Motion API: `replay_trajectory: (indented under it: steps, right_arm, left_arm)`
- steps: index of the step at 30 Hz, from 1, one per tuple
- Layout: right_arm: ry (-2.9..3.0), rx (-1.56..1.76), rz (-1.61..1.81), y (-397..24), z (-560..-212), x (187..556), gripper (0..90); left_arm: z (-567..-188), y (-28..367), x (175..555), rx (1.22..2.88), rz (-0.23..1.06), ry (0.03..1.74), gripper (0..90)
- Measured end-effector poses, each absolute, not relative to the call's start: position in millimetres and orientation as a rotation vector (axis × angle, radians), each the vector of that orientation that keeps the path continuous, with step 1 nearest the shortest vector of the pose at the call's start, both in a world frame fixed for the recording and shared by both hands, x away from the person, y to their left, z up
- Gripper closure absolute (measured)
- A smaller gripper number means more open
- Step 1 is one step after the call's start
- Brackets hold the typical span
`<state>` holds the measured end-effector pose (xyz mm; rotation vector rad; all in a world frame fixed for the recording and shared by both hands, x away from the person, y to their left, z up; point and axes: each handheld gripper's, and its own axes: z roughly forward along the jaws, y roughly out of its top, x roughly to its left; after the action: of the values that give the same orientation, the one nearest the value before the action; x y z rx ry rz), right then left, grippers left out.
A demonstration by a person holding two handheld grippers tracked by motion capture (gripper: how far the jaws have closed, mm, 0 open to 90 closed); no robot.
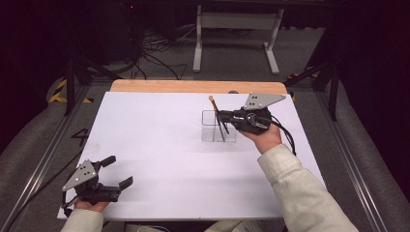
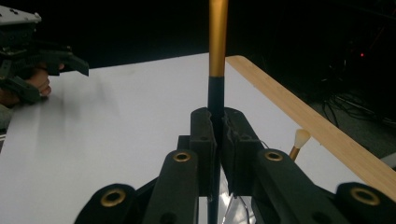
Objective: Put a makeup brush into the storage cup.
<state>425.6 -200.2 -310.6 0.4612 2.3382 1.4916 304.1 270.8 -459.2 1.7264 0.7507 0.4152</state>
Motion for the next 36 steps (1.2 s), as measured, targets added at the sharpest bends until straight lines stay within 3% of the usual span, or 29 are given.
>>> replay_trajectory:
  steps: [36]
  right_arm:
    - [2.041, 0.666, 1.669, -226.6, -323.4, 449.4, 83.4]
  left_arm:
    - [-459.8, 269.9, 304.6, 1.726, 0.408, 0.755, 0.6]
